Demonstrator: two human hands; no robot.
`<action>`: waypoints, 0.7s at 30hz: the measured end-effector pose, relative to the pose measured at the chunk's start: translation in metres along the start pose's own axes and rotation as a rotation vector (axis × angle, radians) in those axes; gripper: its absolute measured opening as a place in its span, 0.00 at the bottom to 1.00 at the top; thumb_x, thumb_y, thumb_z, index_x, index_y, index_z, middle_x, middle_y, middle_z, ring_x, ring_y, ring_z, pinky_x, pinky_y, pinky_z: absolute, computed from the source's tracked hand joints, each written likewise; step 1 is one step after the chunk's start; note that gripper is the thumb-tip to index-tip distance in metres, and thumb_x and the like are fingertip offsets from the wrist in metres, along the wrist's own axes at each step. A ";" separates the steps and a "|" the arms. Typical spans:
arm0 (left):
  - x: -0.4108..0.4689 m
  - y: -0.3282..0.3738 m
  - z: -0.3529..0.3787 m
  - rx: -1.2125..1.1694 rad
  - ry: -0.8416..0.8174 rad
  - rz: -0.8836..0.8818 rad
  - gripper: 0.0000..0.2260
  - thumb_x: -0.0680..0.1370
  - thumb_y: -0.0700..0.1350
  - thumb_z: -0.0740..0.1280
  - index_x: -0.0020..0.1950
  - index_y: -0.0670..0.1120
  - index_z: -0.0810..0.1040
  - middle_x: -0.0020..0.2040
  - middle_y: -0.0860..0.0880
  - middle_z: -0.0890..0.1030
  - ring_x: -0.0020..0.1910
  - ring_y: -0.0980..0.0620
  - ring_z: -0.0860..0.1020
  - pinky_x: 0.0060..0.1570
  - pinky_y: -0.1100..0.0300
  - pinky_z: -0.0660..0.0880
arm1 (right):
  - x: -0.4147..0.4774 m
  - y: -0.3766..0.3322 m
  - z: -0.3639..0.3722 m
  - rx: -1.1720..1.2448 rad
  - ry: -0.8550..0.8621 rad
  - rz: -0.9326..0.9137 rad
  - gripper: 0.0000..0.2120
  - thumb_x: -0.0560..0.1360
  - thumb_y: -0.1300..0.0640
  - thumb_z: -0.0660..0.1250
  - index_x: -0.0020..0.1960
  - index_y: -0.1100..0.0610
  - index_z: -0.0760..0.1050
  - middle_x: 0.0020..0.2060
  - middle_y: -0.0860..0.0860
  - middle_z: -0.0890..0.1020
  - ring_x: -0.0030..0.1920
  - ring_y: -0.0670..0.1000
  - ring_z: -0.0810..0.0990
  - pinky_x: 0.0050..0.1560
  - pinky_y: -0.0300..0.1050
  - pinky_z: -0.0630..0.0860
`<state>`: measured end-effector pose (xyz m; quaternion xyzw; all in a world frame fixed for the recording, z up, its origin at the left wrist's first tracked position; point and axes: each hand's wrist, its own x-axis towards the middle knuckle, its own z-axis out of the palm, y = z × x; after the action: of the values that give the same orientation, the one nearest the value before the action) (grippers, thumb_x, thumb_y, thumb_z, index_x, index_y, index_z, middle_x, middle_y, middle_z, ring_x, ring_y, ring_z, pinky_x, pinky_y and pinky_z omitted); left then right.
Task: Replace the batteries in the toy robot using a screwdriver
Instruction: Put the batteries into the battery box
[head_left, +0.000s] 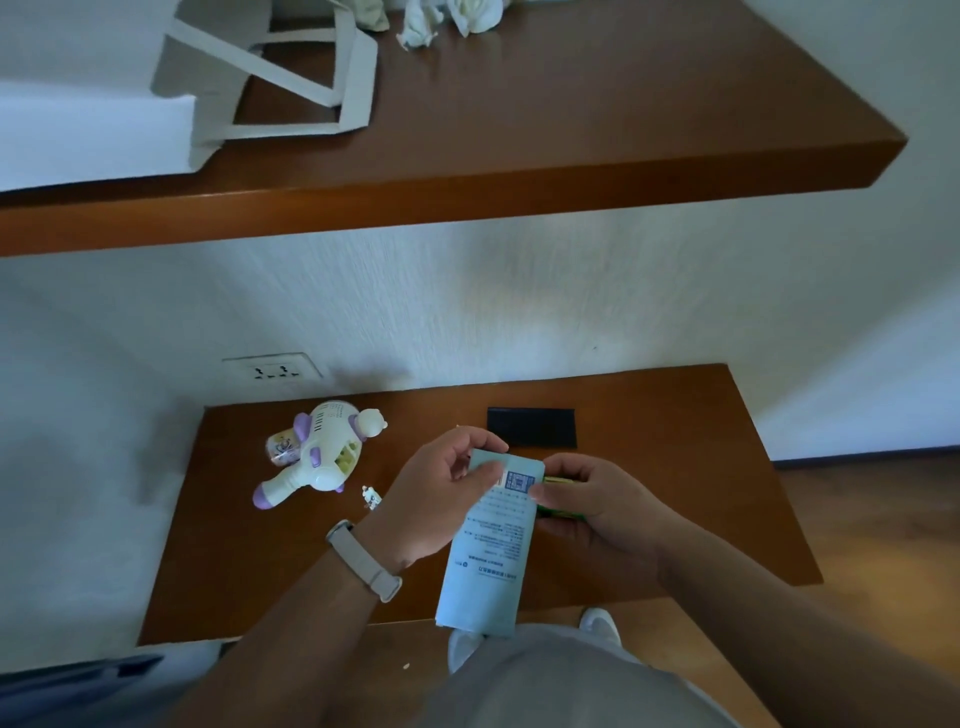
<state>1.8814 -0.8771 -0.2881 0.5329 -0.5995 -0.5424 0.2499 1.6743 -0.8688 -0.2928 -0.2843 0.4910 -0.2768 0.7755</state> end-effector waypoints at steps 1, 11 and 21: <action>0.001 0.001 0.002 0.005 -0.011 -0.005 0.03 0.82 0.46 0.66 0.55 0.54 0.77 0.45 0.57 0.83 0.48 0.59 0.82 0.39 0.68 0.77 | 0.000 -0.002 -0.004 -0.020 -0.006 -0.004 0.05 0.76 0.65 0.70 0.51 0.64 0.76 0.50 0.60 0.85 0.55 0.58 0.84 0.56 0.52 0.81; 0.031 0.034 0.009 0.335 -0.213 -0.062 0.05 0.81 0.54 0.67 0.48 0.55 0.74 0.44 0.58 0.82 0.43 0.60 0.80 0.39 0.71 0.74 | -0.003 -0.011 -0.040 -0.279 -0.094 -0.049 0.05 0.76 0.59 0.71 0.50 0.58 0.80 0.47 0.52 0.86 0.53 0.51 0.85 0.49 0.41 0.81; 0.052 0.064 0.019 0.510 -0.349 -0.054 0.05 0.80 0.55 0.68 0.48 0.57 0.74 0.45 0.58 0.82 0.44 0.61 0.79 0.41 0.72 0.74 | -0.010 -0.027 -0.067 -0.640 -0.041 -0.163 0.03 0.75 0.51 0.72 0.48 0.48 0.80 0.43 0.37 0.84 0.47 0.37 0.81 0.39 0.31 0.77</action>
<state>1.8258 -0.9268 -0.2496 0.4931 -0.7357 -0.4642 -0.0131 1.6050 -0.8916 -0.2910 -0.5572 0.5129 -0.1640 0.6321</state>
